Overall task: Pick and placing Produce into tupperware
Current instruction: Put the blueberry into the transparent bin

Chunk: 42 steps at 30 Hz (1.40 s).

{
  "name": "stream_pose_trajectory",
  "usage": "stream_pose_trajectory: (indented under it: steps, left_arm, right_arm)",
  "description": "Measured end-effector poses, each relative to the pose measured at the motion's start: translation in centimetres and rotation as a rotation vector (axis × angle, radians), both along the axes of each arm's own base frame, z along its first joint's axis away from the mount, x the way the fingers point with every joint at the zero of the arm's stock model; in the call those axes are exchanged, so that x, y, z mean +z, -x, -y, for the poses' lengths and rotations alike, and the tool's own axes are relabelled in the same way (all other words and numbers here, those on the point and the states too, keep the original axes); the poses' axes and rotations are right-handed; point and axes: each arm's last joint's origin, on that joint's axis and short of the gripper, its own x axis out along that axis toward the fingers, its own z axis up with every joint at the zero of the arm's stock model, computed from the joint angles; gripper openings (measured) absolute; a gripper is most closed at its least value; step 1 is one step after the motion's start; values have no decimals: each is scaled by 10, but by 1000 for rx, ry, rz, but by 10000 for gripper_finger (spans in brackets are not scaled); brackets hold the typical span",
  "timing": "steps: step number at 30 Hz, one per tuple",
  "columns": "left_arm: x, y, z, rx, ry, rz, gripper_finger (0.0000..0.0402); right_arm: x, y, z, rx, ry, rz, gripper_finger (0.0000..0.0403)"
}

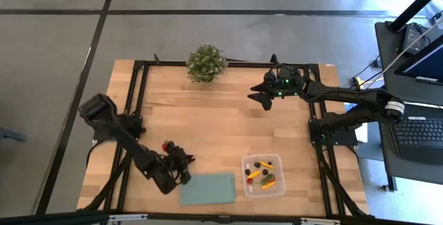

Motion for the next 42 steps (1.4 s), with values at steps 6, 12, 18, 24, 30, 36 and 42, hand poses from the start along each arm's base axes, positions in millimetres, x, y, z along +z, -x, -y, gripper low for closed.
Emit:
stream_pose_trajectory:
  steps: [6,12,18,24,30,36,42]
  left_arm:
    - [36,-17,-26,-105,105,-58,37]
    - [63,-50,-61,-299,315,-15,37]
    - [110,-93,-88,-438,379,107,35]
    - [158,-136,-104,-491,359,247,33]
    - [164,-185,-100,-576,292,272,32]
    - [128,-233,-84,-650,271,209,27]
    - [83,-263,-76,-643,282,159,16]
  right_arm:
    - [0,0,0,0,2,5,259]
    - [1,0,0,1,7,10,259]
    - [1,0,0,1,6,10,259]
    - [0,0,0,1,-2,-4,259]
    - [-1,1,0,-9,-22,-10,259]
    - [-3,2,0,-12,-42,-30,259]
    - [-7,4,-2,-14,-65,-70,259]
